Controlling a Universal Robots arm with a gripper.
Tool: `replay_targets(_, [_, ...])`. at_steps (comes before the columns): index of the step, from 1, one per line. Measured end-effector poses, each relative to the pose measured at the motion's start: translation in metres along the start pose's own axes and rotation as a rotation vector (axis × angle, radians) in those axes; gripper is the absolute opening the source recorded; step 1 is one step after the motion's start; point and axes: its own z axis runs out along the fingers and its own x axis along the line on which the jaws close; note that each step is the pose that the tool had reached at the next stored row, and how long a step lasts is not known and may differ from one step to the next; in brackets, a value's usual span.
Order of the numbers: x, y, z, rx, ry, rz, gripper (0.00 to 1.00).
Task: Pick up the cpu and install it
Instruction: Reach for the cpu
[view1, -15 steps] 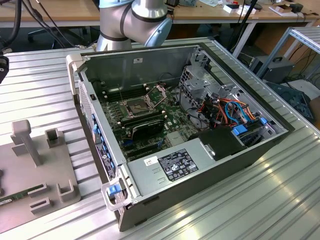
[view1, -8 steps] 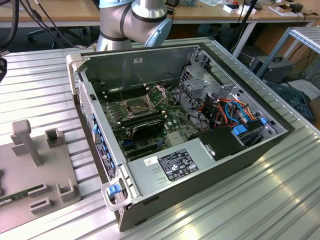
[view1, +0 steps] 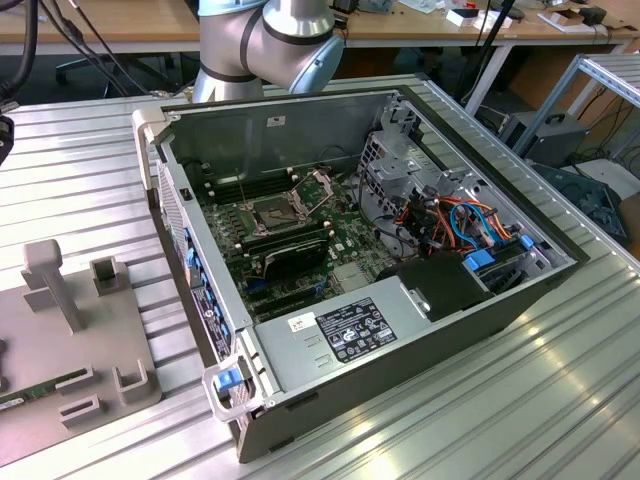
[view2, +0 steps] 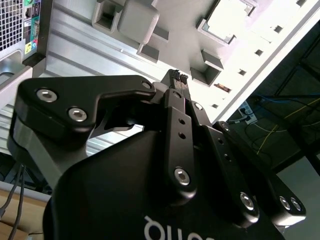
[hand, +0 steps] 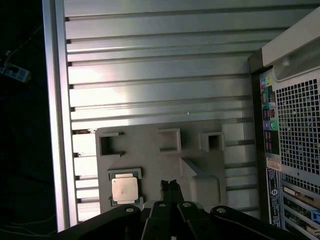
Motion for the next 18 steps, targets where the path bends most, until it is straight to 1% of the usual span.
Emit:
replay_targets(3, [0.0013,-0.0003,0.0026,0.0,0.0,0.0,0.11])
replay_targets(11, [0.0054,-0.0016,0.0143,0.0,0.0001,0.0,0.11])
replay_targets(16, [0.0087,-0.0032,0.0226,0.0001,0.0001,0.0,0.11])
replay_targets(18, [0.0095,-0.0039,0.0247,0.0001,0.0003,0.0,0.11])
